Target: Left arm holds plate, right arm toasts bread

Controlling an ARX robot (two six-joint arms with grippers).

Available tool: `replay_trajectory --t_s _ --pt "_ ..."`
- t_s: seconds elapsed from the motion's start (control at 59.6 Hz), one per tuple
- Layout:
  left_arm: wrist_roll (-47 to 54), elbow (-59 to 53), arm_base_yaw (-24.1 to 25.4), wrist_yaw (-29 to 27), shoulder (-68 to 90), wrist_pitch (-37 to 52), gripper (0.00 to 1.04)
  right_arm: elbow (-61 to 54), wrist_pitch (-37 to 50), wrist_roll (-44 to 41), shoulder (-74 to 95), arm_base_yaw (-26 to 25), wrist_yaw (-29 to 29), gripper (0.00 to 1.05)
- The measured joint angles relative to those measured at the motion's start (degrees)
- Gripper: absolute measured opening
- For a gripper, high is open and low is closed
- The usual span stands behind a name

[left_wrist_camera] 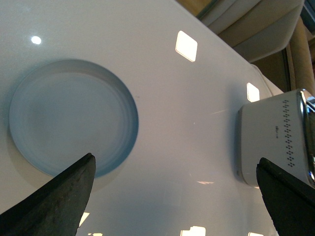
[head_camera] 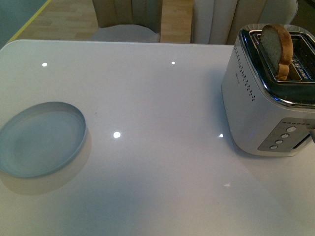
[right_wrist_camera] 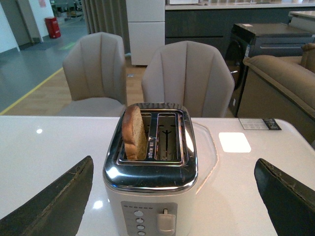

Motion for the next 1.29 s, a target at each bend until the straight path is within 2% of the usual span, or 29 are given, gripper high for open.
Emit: replay_trajectory --t_s 0.168,0.386,0.42,0.453,0.487,0.537,0.571,0.722,0.839,0.89,0.923,1.293 --pt "-4.0 -2.8 -5.1 -3.2 -14.5 -7.4 0.98 0.0 0.0 0.0 0.0 0.0 0.0 0.96" --pt "-8.9 -6.7 -13.9 -10.1 -29.8 -16.3 0.98 0.0 0.0 0.0 0.0 0.0 0.0 0.96" --pt "-7.2 -9.0 -15.8 -15.0 -32.1 -11.8 0.94 0.0 0.0 0.0 0.0 0.0 0.0 0.96" --pt "-2.4 -13.6 -17.9 -23.2 -35.6 -1.8 0.86 0.0 0.0 0.0 0.0 0.0 0.0 0.96" --pt "1.3 -16.6 -18.8 -27.9 -37.9 5.0 0.81 0.0 0.0 0.0 0.0 0.0 0.0 0.96" --pt "6.7 -19.9 -19.2 -33.6 -40.4 13.6 0.72 0.0 0.0 0.0 0.0 0.0 0.0 0.96" --pt "8.7 -20.7 -19.3 -35.2 -41.4 16.7 0.67 0.0 0.0 0.0 0.0 0.0 0.0 0.96" --pt "14.4 -22.6 -19.5 -36.1 -44.7 17.9 0.4 0.0 0.0 0.0 0.0 0.0 0.0 0.96" --pt "15.5 -23.9 -19.6 -36.1 -47.1 16.4 0.18 0.0 0.0 0.0 0.0 0.0 0.0 0.96" --pt "15.7 -24.1 -19.6 -36.1 -48.5 15.6 0.06 0.0 0.0 0.0 0.0 0.0 0.0 0.96" --pt "15.7 -24.2 -19.6 -36.1 -49.1 15.2 0.03 0.0 0.0 0.0 0.0 0.0 0.0 0.96" --pt "16.1 -26.6 -19.6 -36.1 -55.9 11.4 0.03 0.0 0.0 0.0 0.0 0.0 0.0 0.96"
